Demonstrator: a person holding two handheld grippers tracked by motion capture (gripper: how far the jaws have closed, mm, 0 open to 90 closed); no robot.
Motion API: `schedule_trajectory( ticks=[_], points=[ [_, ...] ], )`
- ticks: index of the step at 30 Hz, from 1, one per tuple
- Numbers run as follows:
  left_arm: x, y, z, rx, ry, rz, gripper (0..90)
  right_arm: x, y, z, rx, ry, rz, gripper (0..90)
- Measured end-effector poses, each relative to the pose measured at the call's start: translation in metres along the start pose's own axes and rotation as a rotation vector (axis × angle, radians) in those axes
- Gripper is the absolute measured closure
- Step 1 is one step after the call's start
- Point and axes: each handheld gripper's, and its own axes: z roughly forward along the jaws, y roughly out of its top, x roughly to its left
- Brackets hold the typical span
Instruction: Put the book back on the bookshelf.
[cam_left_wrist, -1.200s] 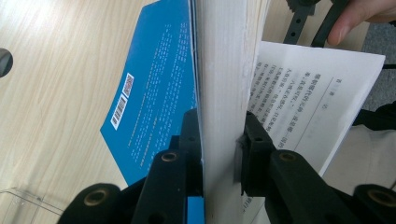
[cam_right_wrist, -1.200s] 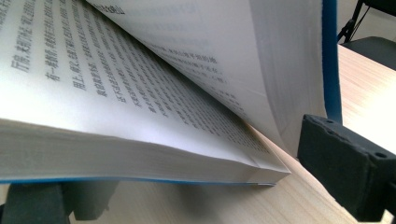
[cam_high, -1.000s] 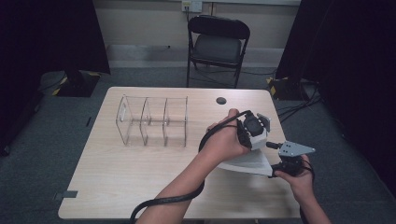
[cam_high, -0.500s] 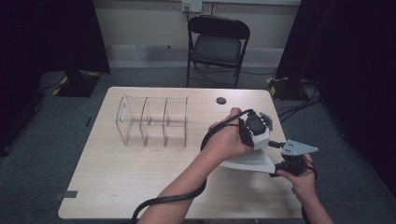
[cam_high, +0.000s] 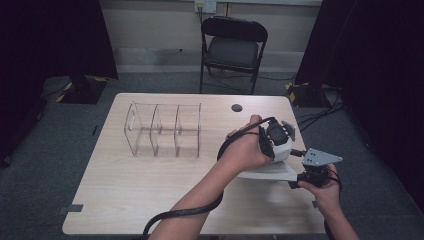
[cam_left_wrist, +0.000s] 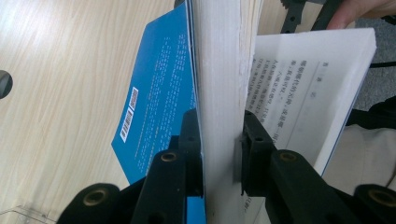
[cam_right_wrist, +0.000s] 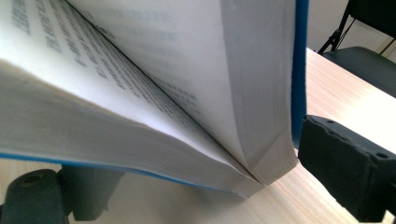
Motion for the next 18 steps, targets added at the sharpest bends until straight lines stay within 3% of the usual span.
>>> schedule_trajectory(
  ticks=[5, 6, 9, 13, 16, 18],
  points=[
    [0.001, 0.0, 0.0, 0.002, -0.009, 0.015, 74.6, -0.002, 0.003, 0.001, 0.005, 0.005, 0.0, 10.0],
    [-0.001, 0.0, 0.0, 0.001, -0.01, -0.007, 74.6, -0.003, 0.003, 0.001, 0.009, 0.006, 0.0, 9.9],
    [-0.001, 0.001, 0.0, 0.009, -0.01, 0.019, 74.7, -0.003, 0.005, 0.001, 0.017, 0.01, -0.007, 9.8],
    [-0.001, 0.001, -0.002, 0.014, -0.016, 0.019, 74.8, -0.003, 0.007, 0.001, 0.031, 0.024, -0.005, 9.8],
    [0.0, 0.003, -0.006, 0.019, -0.016, 0.04, 74.7, -0.002, 0.011, 0.0, 0.02, 0.036, -0.026, 9.8],
    [0.002, 0.003, -0.009, 0.024, -0.022, 0.023, 74.8, -0.002, 0.013, -0.001, 0.016, 0.041, -0.041, 9.8]
  ],
)
